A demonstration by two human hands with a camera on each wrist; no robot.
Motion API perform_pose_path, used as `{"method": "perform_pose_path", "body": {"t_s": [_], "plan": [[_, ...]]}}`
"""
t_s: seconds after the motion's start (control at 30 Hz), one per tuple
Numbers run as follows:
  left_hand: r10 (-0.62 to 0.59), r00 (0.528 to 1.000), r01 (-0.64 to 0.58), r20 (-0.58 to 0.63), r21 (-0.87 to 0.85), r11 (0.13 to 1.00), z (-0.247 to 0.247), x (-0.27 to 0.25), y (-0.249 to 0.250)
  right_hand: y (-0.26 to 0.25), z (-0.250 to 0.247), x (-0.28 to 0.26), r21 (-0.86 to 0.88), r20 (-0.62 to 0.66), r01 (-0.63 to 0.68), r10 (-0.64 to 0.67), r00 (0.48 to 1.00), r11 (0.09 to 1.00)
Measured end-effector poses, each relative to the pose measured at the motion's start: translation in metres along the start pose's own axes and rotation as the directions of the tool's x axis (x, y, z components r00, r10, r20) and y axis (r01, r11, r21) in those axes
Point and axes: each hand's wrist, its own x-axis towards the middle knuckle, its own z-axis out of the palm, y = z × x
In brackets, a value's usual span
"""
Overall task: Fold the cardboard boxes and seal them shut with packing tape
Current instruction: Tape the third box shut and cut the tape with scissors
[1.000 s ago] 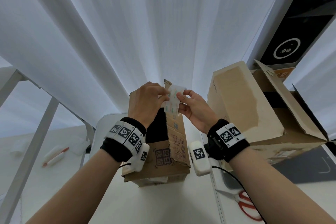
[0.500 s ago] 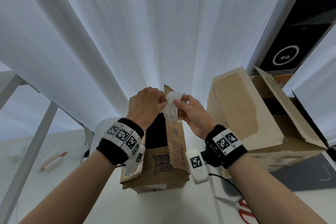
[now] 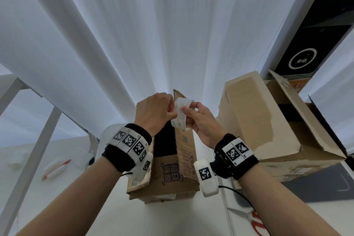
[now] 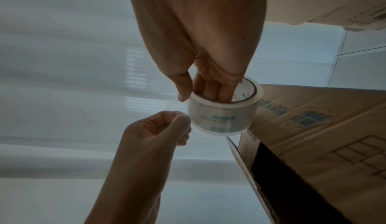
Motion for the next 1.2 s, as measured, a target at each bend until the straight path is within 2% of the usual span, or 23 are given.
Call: {"method": "perform_pose_path", "body": {"t_s": [0.2, 0.27, 0.5, 0.97, 1.2], "plan": [[0.090, 0.990, -0.095, -0.107, -0.041, 0.995, 0.008, -0.013, 0.013, -0.001, 0.000, -0.001, 0.034, -0.020, 0.021, -0.020, 1.000, 0.999], [0.098, 0.983, -0.115, -0.152, -0.108, 0.987, 0.007, -0.014, 0.010, -0.002, 0.002, -0.002, 0.048, -0.024, 0.014, -0.013, 1.000, 0.999], [-0.017, 0.976, -0.020, -0.219, -0.167, 0.986, 0.003, -0.014, -0.003, 0.003, 0.009, -0.002, 0.166, -0.066, 0.001, 0.010, 0.998, 0.986], [0.019, 0.979, -0.022, -0.202, -0.015, 1.000, 0.004, -0.013, -0.003, 0.003, 0.013, -0.004, 0.070, -0.081, -0.008, 0.013, 0.997, 0.998], [0.028, 0.973, -0.050, -0.228, -0.092, 0.995, 0.008, -0.012, -0.008, 0.000, 0.016, -0.002, 0.084, -0.112, -0.008, 0.018, 0.994, 0.996]]}}
